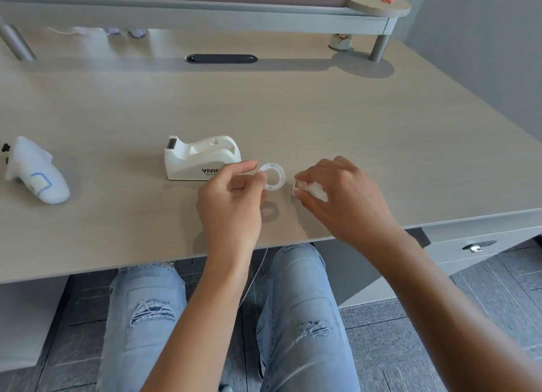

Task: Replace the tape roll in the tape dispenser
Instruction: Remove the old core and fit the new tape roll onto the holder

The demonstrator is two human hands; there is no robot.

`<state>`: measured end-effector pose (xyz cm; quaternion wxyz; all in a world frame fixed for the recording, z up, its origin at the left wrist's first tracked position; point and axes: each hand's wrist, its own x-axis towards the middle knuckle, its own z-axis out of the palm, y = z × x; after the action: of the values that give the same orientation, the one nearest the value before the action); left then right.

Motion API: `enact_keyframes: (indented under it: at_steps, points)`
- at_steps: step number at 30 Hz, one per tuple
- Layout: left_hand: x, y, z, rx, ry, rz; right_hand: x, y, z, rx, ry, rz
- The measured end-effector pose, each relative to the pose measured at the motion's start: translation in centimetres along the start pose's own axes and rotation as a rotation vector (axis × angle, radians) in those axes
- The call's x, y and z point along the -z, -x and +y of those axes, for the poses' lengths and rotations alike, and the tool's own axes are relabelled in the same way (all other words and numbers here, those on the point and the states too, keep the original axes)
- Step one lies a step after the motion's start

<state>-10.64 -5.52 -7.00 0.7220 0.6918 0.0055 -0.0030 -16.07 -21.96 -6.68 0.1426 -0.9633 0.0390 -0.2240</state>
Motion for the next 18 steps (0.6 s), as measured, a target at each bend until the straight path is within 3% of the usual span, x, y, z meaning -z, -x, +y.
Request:
enact_keyframes:
  at_steps: [12, 18]
  points:
    - [-0.5, -0.1, -0.5, -0.098, -0.141, -0.016, 1.7, -0.3, 1.3, -0.093, -0.070, -0.013]
    - [-3.7, 0.2, -0.2, -0.186, -0.462, -0.117, 3.6, 0.5, 3.2, -0.288, -0.210, 0.114]
